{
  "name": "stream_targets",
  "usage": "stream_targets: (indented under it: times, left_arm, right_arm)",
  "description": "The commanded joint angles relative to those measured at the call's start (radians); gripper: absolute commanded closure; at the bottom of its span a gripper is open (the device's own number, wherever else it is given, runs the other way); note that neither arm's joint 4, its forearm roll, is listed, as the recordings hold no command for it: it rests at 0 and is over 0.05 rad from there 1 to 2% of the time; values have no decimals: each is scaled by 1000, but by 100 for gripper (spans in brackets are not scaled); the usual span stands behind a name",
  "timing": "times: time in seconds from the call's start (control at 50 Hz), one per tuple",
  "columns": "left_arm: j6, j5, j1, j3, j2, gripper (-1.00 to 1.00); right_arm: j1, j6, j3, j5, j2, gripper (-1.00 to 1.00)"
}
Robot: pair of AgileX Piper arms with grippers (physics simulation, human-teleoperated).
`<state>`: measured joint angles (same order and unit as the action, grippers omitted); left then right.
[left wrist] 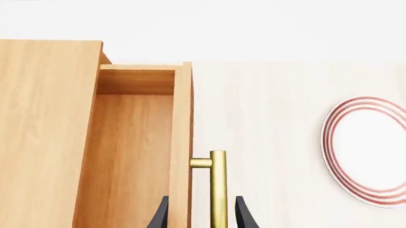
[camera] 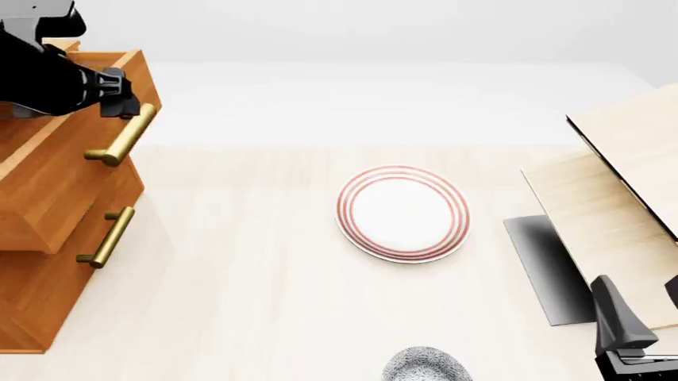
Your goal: Open the top drawer of the cabinet and put the bowl in it.
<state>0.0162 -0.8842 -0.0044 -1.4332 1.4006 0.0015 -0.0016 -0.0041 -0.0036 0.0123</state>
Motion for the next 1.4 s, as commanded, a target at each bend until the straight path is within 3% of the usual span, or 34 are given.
stream_targets:
  times: [0.02, 1.18, 1.4]
  left_arm:
    - [8, -26, -66, -7, -10, -100]
    - [93, -47, -286, -16, 4, -100]
    - [87, -55, -295, -24, -3, -100]
  right_arm:
    - [0, 0, 1, 1, -3, -100]
    - [-1, 0, 1, 1, -2, -100]
    - [0, 1, 1, 1, -2, -100]
